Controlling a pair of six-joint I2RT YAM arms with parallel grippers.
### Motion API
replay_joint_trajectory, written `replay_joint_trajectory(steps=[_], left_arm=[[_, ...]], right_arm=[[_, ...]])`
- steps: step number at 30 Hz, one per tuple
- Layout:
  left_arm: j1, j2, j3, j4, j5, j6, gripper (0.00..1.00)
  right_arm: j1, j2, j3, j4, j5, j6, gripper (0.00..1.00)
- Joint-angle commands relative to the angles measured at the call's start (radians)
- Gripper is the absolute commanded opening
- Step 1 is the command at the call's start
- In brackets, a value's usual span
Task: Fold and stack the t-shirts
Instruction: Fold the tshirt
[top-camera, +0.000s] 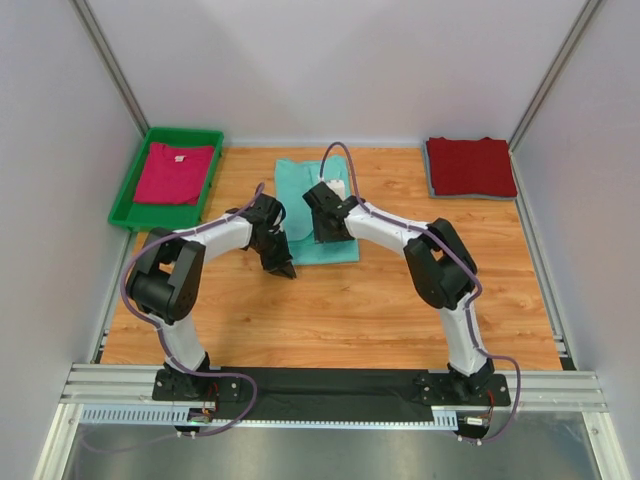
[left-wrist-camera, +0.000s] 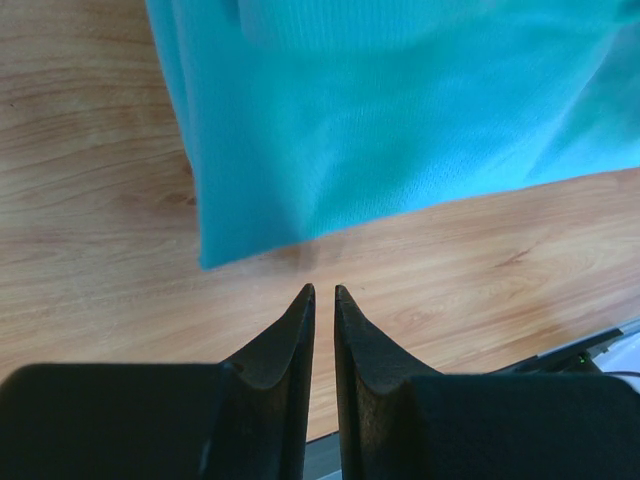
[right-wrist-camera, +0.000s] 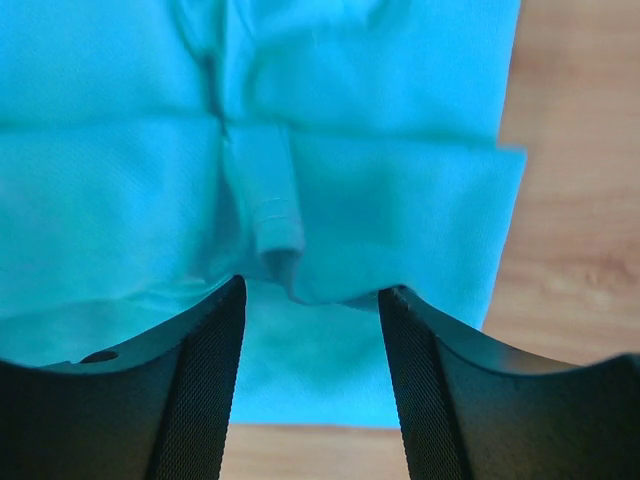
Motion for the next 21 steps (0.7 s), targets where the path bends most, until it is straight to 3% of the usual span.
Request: replay_joint_trajectory(steps=[1, 6, 9, 15, 18, 19, 21], left_arm=[[-0.001, 0.025, -0.014, 0.014, 0.0, -0.007, 0.19], [-0.001, -0.033, -0.031, 0.008, -0.001, 0.008, 0.18], [0.001, -0.094, -0.014, -0.036, -0.043, 0.033, 0.19], [0.061, -0.086, 0.096, -0.055, -0.02, 0.087, 0.22], [0.101, -0.044, 0.162, -0.061, 0.005, 0.096, 0.22], [0.107, -0.039, 0.173, -0.052, 0.017, 0.094, 0.22], [0.124, -0.03, 0.167, -0.032, 0.034, 0.084, 0.22]], right_arm=[[-0.017, 0.069, 0.203, 0.043, 0.098, -0.03, 0.58], [-0.043, 0.241, 0.62, -0.054, 0.102, -0.124, 0.59], [-0.072, 0.261, 0.71, -0.071, 0.084, -0.123, 0.6], [-0.098, 0.17, 0.684, -0.098, -0.049, -0.15, 0.61], [-0.101, 0.073, 0.543, -0.103, -0.118, -0.146, 0.59], [-0.101, 0.045, 0.421, -0.083, -0.137, -0.149, 0.56], [-0.1, -0.044, 0.295, 0.023, -0.189, -0.136, 0.53]])
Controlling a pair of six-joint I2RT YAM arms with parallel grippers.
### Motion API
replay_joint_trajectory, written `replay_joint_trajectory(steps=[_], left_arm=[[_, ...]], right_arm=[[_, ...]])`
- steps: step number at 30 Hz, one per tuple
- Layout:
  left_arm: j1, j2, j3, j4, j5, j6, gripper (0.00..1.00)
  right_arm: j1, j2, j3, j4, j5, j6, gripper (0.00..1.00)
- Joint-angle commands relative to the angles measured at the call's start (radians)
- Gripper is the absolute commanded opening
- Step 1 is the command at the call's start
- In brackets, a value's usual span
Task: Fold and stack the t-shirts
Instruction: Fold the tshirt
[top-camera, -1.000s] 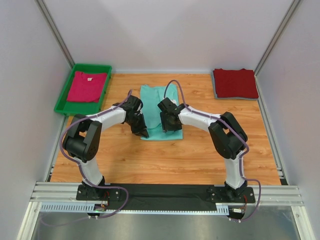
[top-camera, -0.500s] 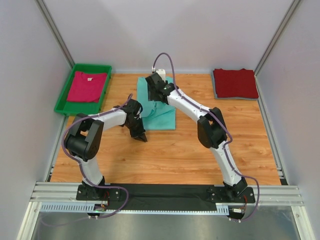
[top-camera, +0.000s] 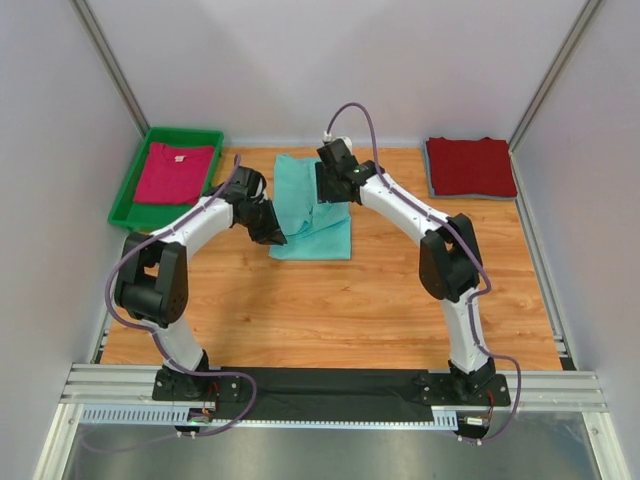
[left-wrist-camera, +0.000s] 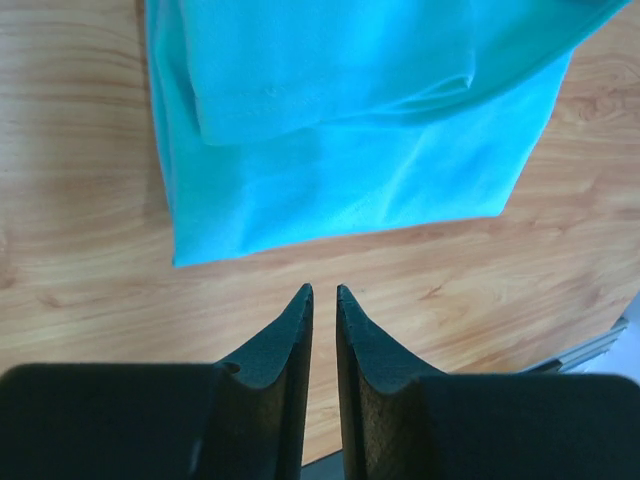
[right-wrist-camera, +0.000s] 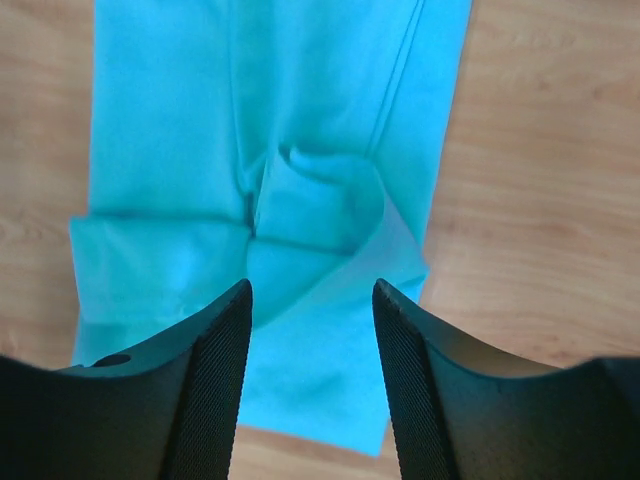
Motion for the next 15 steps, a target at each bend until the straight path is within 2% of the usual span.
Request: replay_joint_trajectory(steps=[1, 6, 8, 12, 15], left_arm=[[0.021, 0.033, 0.01, 0.018, 0.042, 0.012, 0.21], [0.021, 0.101, 0.005, 0.028, 0.074, 0.001, 0.17], [0.021, 0.11, -0.007, 0.04, 0.07, -0.005, 0.17], [0.023, 0.121, -0.028, 0.048, 0.05, -0.009, 0.16], [0.023, 0.137, -0.03, 0.046, 0.048, -0.011, 0.16]], right_arm=[[0.013, -0.173, -0.242, 0.145, -0.116, 0.001, 0.52], [0.036, -0.192, -0.372, 0.213, -0.137, 0.015, 0.47], [0.054, -0.178, -0.395, 0.242, -0.14, 0.001, 0.41], [0.08, -0.14, -0.385, 0.259, -0.137, 0.0, 0.34], [0.094, -0.108, -0.365, 0.259, -0.133, 0.012, 0.33]])
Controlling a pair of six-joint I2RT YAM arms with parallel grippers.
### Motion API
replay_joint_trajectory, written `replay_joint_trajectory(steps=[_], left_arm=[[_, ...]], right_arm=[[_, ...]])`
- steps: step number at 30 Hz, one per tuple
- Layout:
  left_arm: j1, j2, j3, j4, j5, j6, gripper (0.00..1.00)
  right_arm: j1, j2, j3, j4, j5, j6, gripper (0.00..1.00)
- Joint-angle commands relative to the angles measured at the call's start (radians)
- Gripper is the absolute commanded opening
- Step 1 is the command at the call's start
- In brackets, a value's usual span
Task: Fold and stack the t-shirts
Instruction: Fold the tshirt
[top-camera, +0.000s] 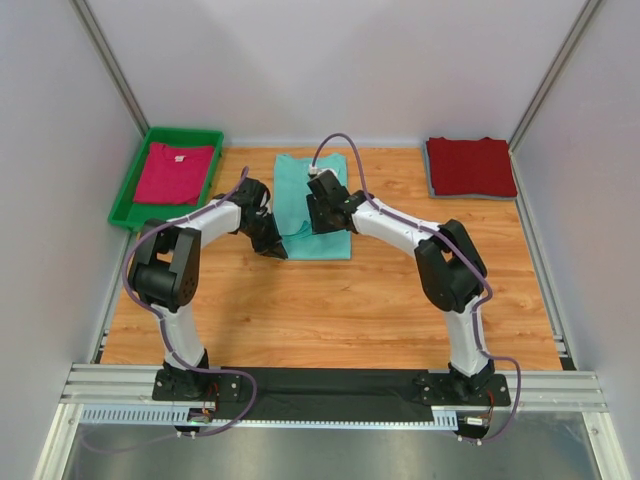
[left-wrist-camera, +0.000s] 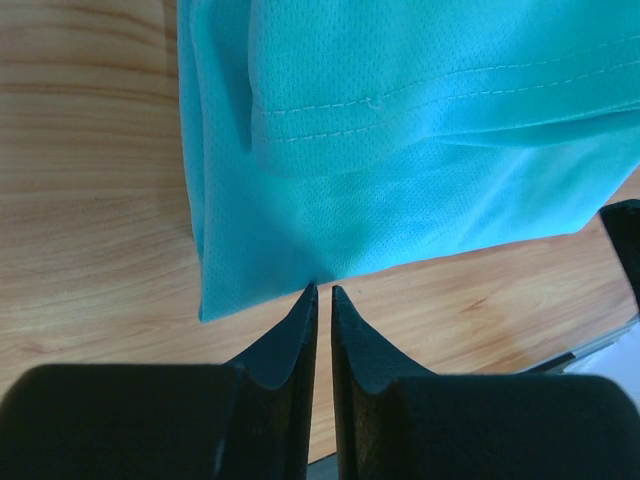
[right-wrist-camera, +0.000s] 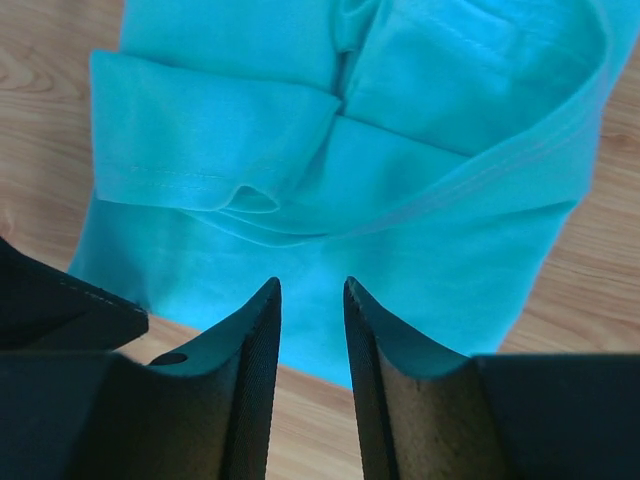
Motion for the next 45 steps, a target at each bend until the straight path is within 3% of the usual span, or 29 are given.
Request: replay_joint_trajectory(steps=[1, 21, 31, 36, 40, 45], left_arm=[[0.001, 0.021, -0.001, 0.019, 0.002, -0.008, 0.16], [0.013, 0.064, -0.011, 0.019, 0.013, -0.033, 0.14], [0.017, 0.079, -0.028, 0.011, 0.013, -0.065, 0.12], [0.017, 0.085, -0.034, 0.021, 0.008, -0.087, 0.11], [0.017, 0.073, -0.03, 0.011, 0.007, -0.074, 0.11], [0.017, -0.008, -0.018, -0.018, -0.011, -0.047, 0.11]], right_arm=[[0.018, 0.038, 0.038, 0.068, 0.005, 0.014, 0.33], [0.059, 0.113, 0.036, 0.102, 0.063, 0.031, 0.31], [0.064, 0.134, 0.022, 0.233, 0.232, -0.009, 0.36], [0.037, 0.215, 0.172, 0.267, 0.28, -0.055, 0.38], [-0.005, 0.318, 0.501, 0.162, 0.267, -0.101, 0.39], [-0.031, 0.328, 0.676, 0.037, 0.238, -0.118, 0.41]])
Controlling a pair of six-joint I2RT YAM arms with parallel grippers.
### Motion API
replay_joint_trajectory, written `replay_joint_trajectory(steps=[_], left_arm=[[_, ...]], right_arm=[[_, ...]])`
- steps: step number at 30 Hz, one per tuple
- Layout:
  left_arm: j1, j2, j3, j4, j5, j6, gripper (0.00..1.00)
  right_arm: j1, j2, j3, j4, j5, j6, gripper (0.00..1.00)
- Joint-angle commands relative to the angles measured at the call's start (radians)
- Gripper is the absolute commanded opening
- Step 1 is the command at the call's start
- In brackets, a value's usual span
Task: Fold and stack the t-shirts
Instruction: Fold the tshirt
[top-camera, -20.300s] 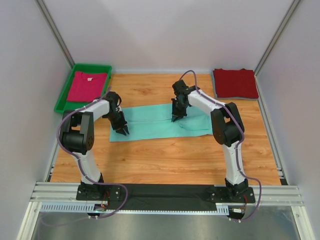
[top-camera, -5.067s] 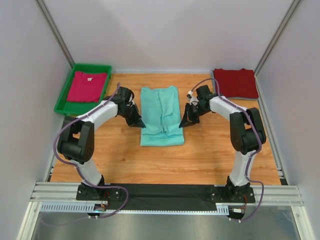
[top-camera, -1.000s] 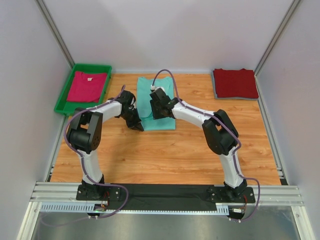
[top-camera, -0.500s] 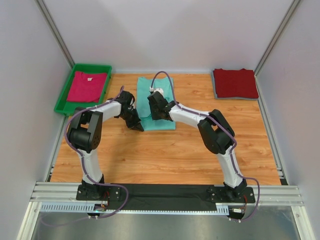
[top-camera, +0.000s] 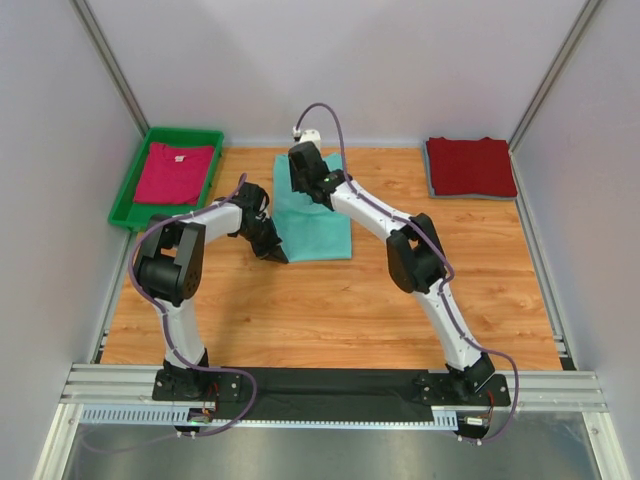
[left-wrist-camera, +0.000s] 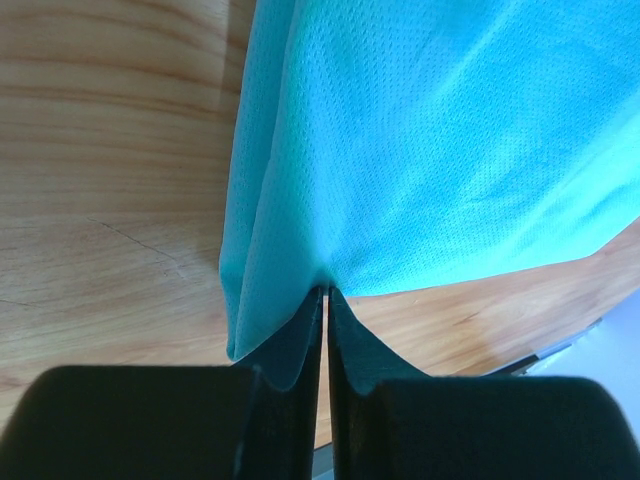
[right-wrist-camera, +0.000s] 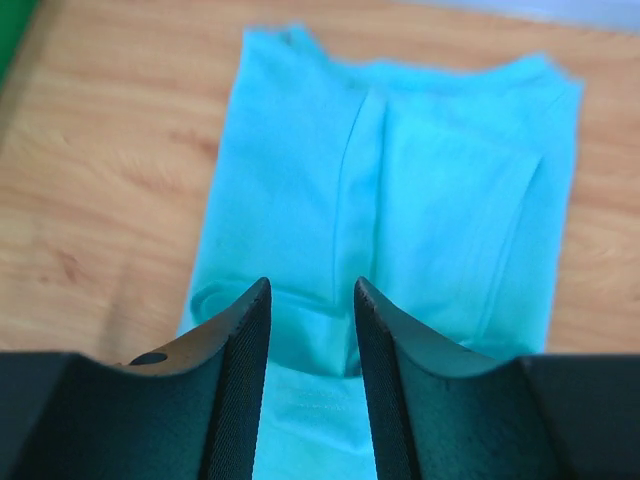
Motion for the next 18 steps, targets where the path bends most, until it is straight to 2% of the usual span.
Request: replay_joint_trajectory(steps=[1, 6, 11, 12, 18], left_arm=[[0.001, -0.072, 0.021, -0.048, -0.043, 0.046, 0.13], [0.012, -0.044, 0.141, -0.085, -0.006, 0.118, 0.16], [0.044, 0.036, 0.282, -0.097, 0.023, 0.174, 0.17], [0.052, 0.069, 0.297, -0.085, 0.043, 0.178, 0.17], [0.084, 0.19, 0.417, -0.033, 0.141, 0.175, 0.17]], right_arm=[[-0.02, -0.06, 0.092, -0.084, 0.014, -0.035, 0.42], [-0.02, -0.247, -0.141, -0.09, -0.072, -0.009, 0.44], [-0.043, -0.329, -0.304, -0.077, -0.153, 0.019, 0.44], [-0.053, -0.332, -0.341, -0.068, -0.216, 0.025, 0.44], [-0.156, -0.29, -0.384, -0.092, -0.391, 0.117, 0.29]])
